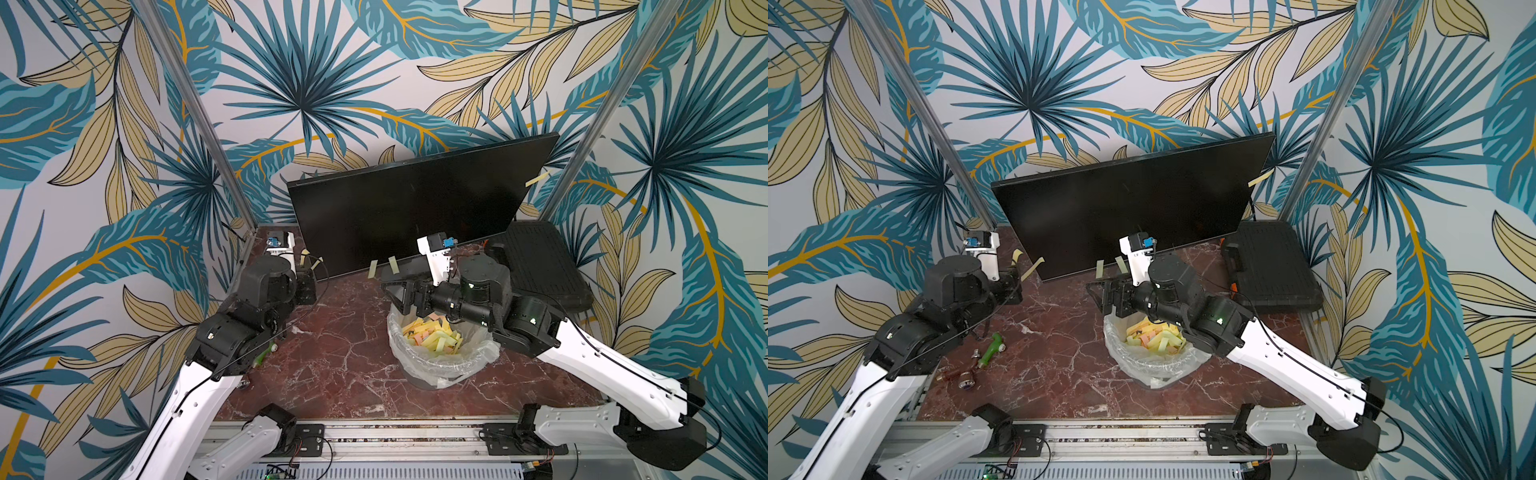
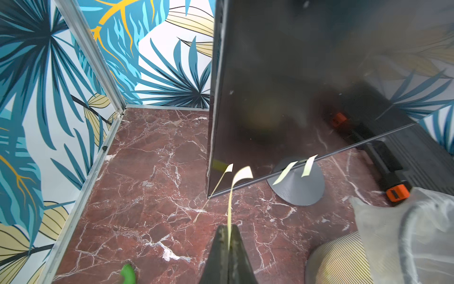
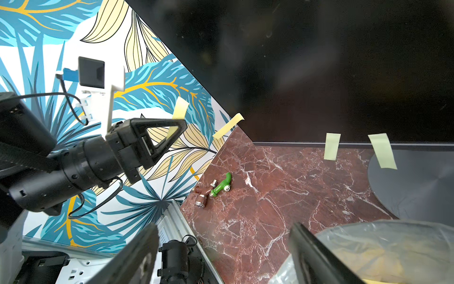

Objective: Remove the sticky note from the monitor
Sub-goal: Tear off the sticky note from the monitor, then place the sticky note in the trash bin.

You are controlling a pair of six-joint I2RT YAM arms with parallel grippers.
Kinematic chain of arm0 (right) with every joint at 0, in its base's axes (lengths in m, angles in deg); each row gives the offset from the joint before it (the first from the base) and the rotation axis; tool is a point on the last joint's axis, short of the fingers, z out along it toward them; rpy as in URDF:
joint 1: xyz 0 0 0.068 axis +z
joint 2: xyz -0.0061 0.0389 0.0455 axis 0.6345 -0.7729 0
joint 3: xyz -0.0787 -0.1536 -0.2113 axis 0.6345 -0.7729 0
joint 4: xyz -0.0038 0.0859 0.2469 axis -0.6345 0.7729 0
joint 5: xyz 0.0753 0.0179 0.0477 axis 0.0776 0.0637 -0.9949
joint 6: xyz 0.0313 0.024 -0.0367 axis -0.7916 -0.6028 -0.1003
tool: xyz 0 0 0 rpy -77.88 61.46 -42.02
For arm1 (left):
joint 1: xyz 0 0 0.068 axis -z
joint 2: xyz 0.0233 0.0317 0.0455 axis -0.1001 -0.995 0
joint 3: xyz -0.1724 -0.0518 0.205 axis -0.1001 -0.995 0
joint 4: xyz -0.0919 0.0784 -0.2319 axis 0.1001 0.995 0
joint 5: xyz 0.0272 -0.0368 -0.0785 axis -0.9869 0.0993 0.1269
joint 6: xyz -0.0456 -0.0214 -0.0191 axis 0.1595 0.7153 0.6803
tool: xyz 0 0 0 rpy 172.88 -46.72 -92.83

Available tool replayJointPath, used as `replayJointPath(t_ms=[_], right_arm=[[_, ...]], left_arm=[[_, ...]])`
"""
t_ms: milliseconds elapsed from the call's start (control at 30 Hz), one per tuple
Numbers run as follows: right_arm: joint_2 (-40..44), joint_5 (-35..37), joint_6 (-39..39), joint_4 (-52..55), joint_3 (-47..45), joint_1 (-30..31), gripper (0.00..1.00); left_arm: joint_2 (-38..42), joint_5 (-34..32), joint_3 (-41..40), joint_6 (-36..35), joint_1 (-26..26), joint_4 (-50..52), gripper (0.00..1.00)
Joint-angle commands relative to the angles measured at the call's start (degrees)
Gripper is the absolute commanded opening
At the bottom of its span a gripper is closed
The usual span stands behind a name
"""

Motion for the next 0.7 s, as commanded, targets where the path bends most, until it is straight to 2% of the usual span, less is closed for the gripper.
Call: replayJointPath(t_ms=[0, 200, 300, 400, 533, 667], right_arm=[[1.2, 1.0, 0.8, 0.5, -1.4, 0.3, 0.86], [1.8, 2.0, 1.1, 0.7, -2.2, 0.3, 0.87], [2.3, 2.8, 1.0, 0.9, -2.7, 0.2, 0.87], [3.2, 3.8, 1.1, 1.4, -3.2, 0.2, 0.87], [4.4, 5.3, 1.7, 2.5, -3.6, 0.2, 0.87], [6.1, 6.9, 2.0, 4.1, -4.0, 0.2, 0.87]], left_arm=[[1.8, 2.9, 0.1, 0.6, -0.3, 2.7, 0.0], [4.0, 9.4, 0.9, -0.1, -0.3, 2.9, 0.0], [3.8, 15.8, 1.0, -0.3, -0.2, 2.0, 0.0], [2.8, 19.4, 1.6, 0.1, 0.0, 1.7, 0.0], [1.9, 20.3, 2.4, 1.4, 1.8, 0.5, 0.0], [0.1, 18.1, 3.2, 2.2, 7.0, -1.1, 0.0]])
